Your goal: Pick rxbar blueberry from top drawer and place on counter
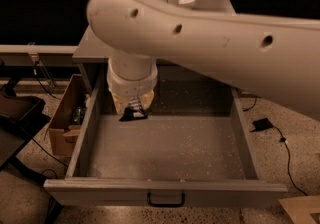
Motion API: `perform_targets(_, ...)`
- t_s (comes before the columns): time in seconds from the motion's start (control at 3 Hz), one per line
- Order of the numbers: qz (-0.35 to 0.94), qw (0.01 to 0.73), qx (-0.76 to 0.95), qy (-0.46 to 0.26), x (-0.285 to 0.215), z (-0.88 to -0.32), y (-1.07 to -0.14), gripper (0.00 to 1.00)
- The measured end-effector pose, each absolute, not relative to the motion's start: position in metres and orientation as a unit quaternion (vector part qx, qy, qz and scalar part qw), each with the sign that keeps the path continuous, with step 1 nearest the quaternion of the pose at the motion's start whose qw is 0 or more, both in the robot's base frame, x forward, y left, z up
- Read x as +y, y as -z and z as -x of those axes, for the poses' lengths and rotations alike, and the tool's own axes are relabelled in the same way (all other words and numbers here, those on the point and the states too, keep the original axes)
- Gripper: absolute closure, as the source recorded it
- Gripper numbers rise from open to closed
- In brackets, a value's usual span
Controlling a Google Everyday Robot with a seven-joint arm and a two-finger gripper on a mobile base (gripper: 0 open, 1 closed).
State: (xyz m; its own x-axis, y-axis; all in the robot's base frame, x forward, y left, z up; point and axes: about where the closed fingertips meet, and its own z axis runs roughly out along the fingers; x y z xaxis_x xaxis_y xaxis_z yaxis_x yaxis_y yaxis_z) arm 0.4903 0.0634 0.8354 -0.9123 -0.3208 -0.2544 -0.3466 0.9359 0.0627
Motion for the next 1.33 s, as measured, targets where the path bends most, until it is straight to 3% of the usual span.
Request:
perform_targets(0.33,0.238,0.154,0.958,-0.028,0.09,-0.506,-0.921,1.0)
perform_targets(0.67,0.269,0.153,0.951,0.003,0.118,-0.547,-0.946,1.0)
perform_targets(1.33,0.255,0.139,0.956,0.044,0.174,-0.665,-0.922,1.0)
